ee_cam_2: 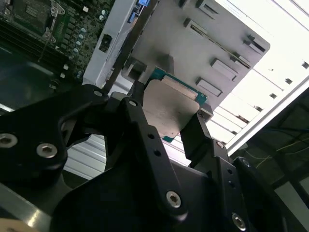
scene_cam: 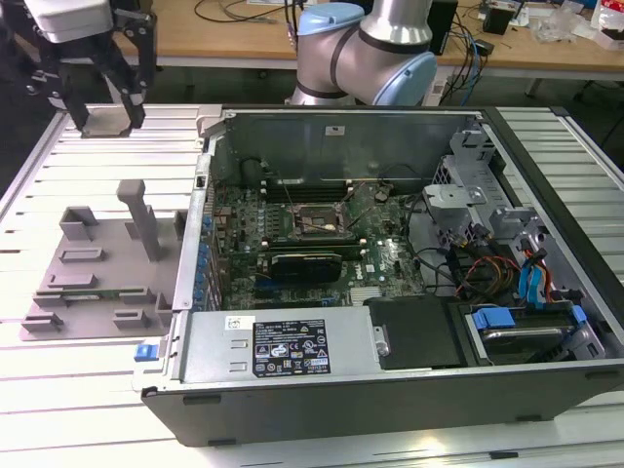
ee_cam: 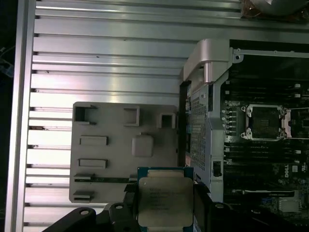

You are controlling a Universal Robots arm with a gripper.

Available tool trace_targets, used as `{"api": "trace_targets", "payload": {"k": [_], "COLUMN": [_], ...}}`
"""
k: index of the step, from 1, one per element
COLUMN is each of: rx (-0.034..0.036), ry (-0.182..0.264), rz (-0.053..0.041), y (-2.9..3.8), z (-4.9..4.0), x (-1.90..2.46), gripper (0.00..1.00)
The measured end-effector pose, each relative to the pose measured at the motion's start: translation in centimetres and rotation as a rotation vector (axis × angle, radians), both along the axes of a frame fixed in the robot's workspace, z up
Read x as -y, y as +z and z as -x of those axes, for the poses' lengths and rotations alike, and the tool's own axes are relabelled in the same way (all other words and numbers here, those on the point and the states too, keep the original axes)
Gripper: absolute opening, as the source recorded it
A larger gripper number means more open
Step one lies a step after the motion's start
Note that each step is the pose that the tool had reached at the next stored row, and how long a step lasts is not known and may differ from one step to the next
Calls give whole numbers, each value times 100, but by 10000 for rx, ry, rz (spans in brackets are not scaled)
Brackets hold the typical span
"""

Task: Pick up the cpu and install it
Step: 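Pick up the cpu and move it towards the insertion slot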

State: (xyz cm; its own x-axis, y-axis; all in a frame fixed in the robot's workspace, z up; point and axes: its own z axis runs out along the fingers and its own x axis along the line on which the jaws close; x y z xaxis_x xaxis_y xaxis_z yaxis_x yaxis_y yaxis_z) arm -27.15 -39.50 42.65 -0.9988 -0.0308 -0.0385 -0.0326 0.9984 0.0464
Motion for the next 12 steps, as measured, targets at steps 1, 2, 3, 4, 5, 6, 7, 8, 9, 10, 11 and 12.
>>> {"api": "trace_targets", "payload": {"k": [1, 2, 3, 4, 5, 6, 7, 8, 9, 10, 11, 12], "rx": [1, 1, 1, 1, 0, 0, 0, 0, 1, 1, 0, 1], "ry": [0, 0, 1, 0, 1, 0, 0, 0, 1, 1, 0, -1], "rz": [0, 0, -1, -1, -1, 0, 1, 0, -1, -1, 0, 0], "y": [0, 0, 0, -1, 0, 0, 0, 0, -1, -1, 0, 0], "z": [-21, -56, -86, -108, -158, -187, -242, -305, -344, -359, -379, -419], "x": [0, 0, 0, 0, 0, 0, 0, 0, 0, 0, 0, 0], "gripper": [55, 55, 55, 55, 55, 55, 55, 55, 55, 55, 55, 55]}}
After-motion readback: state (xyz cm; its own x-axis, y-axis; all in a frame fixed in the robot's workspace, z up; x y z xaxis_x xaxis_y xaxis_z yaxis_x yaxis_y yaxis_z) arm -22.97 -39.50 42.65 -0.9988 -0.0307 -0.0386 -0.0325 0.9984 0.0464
